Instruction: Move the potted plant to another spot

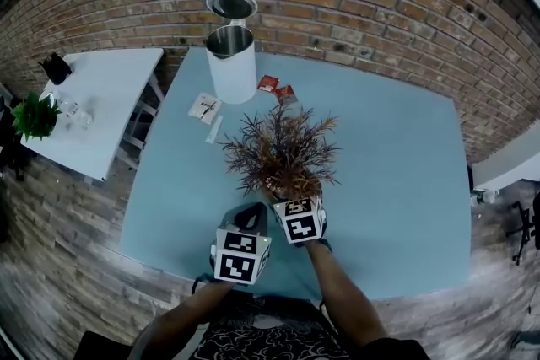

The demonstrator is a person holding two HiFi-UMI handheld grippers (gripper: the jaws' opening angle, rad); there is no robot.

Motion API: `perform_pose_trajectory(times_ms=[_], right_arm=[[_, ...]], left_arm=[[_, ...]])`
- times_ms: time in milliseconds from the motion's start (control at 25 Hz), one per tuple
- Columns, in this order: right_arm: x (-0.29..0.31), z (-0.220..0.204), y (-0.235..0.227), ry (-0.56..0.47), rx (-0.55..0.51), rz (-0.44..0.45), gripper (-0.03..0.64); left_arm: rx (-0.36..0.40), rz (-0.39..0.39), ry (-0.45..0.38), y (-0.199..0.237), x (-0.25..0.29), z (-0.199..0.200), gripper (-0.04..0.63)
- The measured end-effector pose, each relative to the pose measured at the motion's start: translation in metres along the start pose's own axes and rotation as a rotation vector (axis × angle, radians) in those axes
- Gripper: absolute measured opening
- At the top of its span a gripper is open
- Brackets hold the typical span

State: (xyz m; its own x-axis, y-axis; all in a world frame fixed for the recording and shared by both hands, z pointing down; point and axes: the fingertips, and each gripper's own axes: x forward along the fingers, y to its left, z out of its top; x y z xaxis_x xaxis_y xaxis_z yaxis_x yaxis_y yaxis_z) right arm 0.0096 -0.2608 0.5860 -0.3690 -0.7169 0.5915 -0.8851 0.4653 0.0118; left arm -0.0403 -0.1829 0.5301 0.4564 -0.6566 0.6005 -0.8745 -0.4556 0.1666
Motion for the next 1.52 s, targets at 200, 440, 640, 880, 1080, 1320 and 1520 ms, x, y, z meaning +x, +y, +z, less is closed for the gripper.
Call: perform_pose_trajectory(times_ms=[200,440,640,880,1080,1320,1520], right_arm=[[-0.005,-0.004,-0.008,-0.002,-0.009,0.01,0.463],[-0.013,-0.013,-0.021,0.005,-0.014,0.02,0.463],[-0.022,-0.017,-0.035,0.008,-0.015,0.011,0.462],[-0.03,-0.023,-0.05,0.003,-0.008,0.009,0.462],[-0.042,-0.035,-0.075,-0.005,-0.009,0.021,0.462],[-0.042,-0.033,-0.069,0.001,-0.006,0.007,0.46],[-0.05,-0.036,-0.08,0.007,-0.003,-0.015,0.46]], left_arm=[[0.003,0.01,0.0,-0.012,0.004,0.0,0.002],[0.015,0.01,-0.008,-0.029,0.009,0.006,0.002],[0.02,0.002,-0.01,-0.045,0.014,0.01,0.002],[0.028,0.0,-0.008,-0.061,0.021,0.013,0.002],[0.034,0.007,-0.013,-0.089,0.033,0.019,0.002],[0.032,-0.01,-0.013,-0.083,0.03,0.017,0.002],[0.034,-0.022,-0.007,-0.094,0.034,0.017,0.002]])
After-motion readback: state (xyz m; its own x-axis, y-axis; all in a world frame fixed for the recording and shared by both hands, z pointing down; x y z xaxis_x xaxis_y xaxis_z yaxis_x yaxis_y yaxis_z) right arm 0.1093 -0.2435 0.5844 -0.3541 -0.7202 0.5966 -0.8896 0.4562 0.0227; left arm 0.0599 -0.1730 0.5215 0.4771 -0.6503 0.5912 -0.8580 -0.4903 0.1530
